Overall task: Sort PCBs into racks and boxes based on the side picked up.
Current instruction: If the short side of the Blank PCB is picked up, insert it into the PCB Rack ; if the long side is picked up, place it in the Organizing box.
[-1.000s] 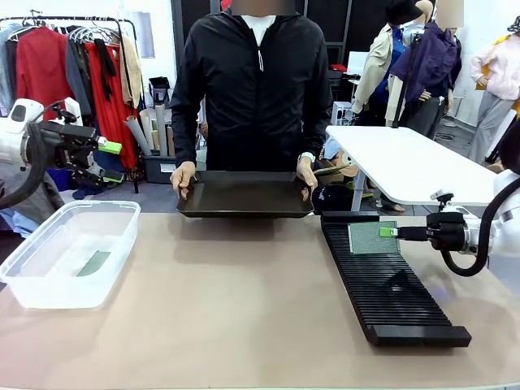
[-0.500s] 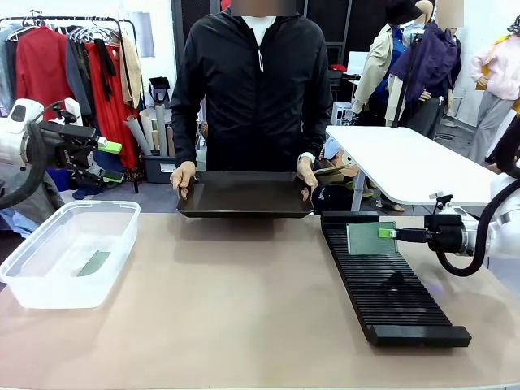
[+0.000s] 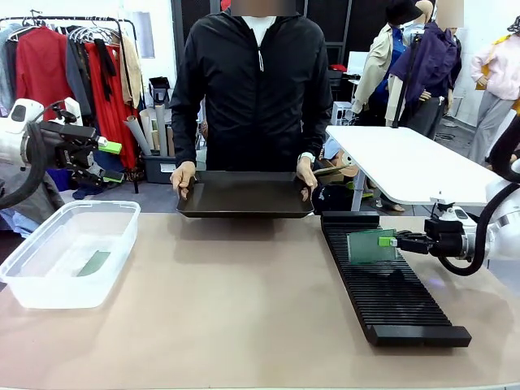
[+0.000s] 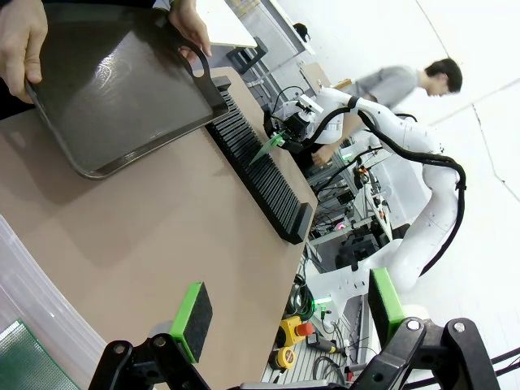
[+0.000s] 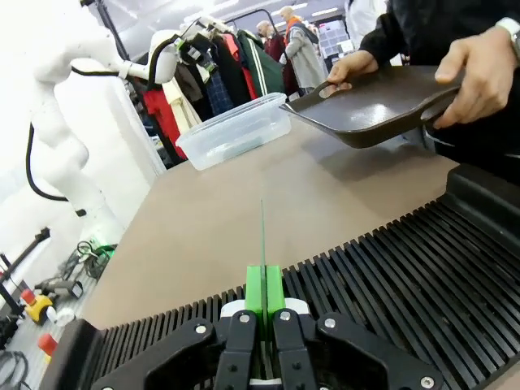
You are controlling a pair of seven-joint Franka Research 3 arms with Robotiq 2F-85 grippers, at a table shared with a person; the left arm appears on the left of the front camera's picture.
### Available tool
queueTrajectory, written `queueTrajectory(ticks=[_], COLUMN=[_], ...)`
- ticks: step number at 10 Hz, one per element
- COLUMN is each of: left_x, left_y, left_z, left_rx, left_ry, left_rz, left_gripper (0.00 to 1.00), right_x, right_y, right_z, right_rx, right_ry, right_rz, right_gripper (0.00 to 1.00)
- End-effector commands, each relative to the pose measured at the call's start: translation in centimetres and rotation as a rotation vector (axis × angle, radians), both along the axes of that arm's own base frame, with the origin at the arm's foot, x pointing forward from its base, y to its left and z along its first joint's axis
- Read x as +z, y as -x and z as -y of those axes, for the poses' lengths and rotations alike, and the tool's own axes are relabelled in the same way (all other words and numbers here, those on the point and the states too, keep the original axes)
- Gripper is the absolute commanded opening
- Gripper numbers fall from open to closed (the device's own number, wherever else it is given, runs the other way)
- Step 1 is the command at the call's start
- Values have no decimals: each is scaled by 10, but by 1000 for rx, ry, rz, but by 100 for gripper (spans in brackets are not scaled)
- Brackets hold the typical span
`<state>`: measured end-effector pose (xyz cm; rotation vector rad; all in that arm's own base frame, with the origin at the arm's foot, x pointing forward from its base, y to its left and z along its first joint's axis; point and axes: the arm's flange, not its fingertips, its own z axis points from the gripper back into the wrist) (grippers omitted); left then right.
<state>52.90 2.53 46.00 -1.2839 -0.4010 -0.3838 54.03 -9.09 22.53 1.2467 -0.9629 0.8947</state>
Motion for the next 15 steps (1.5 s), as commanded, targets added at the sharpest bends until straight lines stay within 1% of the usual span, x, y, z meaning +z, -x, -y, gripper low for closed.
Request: queueTrajectory(ticks=[1, 8, 9, 10, 14, 15], left_x=[2, 2, 2, 2, 2, 2], left_y=[2, 2, 2, 2, 2, 2], left_z=[0, 0, 0, 0, 0, 0], left_rx=[0, 0, 0, 0, 0, 0], left_ry=[2, 2, 2, 2, 2, 2], left_rz=[2, 2, 2, 2, 2, 2], left_gripper=[100, 100, 100, 100, 100, 100], right_x=[-6, -17, -20, -22, -29, -32], right_y=[0, 1, 0, 1, 0, 0], right_z=[4, 9, 10, 10, 10, 11], right_rx=[31, 16, 20, 24, 37, 37], right_ry=[-8, -18, -5, -17, 4, -1], right_rz=[77, 100, 120, 120, 171, 172], right_gripper=[0, 0, 0, 0, 0, 0])
